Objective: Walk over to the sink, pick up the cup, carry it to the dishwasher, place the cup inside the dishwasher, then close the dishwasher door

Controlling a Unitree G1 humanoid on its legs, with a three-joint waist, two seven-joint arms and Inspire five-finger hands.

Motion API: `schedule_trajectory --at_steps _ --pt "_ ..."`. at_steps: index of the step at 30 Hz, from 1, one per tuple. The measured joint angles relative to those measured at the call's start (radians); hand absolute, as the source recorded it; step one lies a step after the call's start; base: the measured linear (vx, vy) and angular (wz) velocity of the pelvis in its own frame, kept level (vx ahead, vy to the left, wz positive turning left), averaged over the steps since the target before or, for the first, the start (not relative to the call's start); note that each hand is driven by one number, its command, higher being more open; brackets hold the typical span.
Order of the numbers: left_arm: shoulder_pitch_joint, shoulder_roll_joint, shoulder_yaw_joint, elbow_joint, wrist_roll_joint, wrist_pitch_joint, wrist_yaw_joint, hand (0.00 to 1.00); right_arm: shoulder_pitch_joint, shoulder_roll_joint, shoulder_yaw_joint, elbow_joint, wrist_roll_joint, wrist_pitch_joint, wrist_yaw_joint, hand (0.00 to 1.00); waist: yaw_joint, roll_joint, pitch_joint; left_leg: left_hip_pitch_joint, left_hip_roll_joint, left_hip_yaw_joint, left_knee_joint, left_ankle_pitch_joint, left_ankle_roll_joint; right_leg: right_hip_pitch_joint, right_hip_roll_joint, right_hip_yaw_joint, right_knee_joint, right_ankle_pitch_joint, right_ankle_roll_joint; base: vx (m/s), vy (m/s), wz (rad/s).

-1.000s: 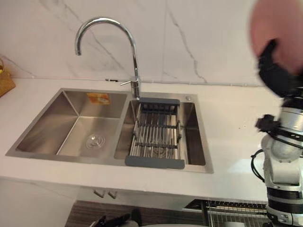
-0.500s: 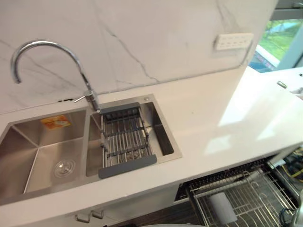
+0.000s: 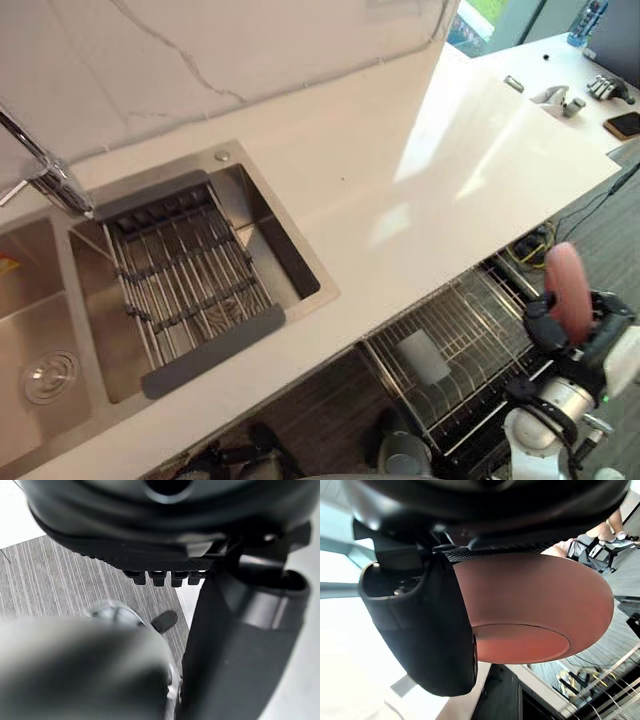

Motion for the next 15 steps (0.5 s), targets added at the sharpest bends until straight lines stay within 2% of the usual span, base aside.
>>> schedule_trajectory --at_steps 1,3,7,10,15 --pt "-0.005 -0.003 0.0 0.0 0.001 0.002 0.007 1.0 -0.019 -0.018 0.039 0.086 -0.013 0.011 0.0 0.0 0.012 0.001 0.0 -0.002 0.002 -0.003 0.002 0.008 0.004 0.017 0.014 -0.003 -0.039 0.024 0.037 0.08 -0.048 0.14" --pt "-0.01 -0.002 0.003 0.001 -0.018 0.003 0.006 1.0 -0.054 -0.027 0.086 0.205 -0.021 0.03 0.002 0.0 0.032 0.003 0.001 -0.003 0.004 -0.009 0.006 0.012 0.001 0.048 0.034 -0.016 -0.103 0.057 0.087 0.06 -0.031 0.1" --pt "-0.011 -0.004 0.025 0.001 -0.041 0.002 -0.006 1.0 -0.061 -0.018 0.154 0.317 -0.034 0.069 0.009 0.0 0.064 0.009 0.001 0.012 -0.001 -0.03 0.006 0.012 0.001 0.108 0.049 -0.036 -0.171 0.079 0.094 0.02 0.009 0.16" --pt "-0.007 -0.005 0.031 0.002 -0.041 -0.003 -0.021 1.0 -0.058 -0.024 0.15 0.342 -0.058 0.074 0.008 0.0 0.069 0.01 0.001 0.016 -0.002 -0.04 0.006 0.012 0.001 0.117 0.049 -0.037 -0.172 0.079 0.094 -0.03 0.031 0.09" --pt "0.015 -0.016 0.056 0.002 -0.036 -0.039 -0.049 1.0 -0.052 -0.052 0.15 0.368 -0.092 0.111 0.006 0.0 0.071 0.028 -0.007 0.032 -0.007 -0.079 0.005 0.015 0.005 0.16 0.046 -0.062 -0.172 0.068 0.086 -0.07 0.026 0.19"
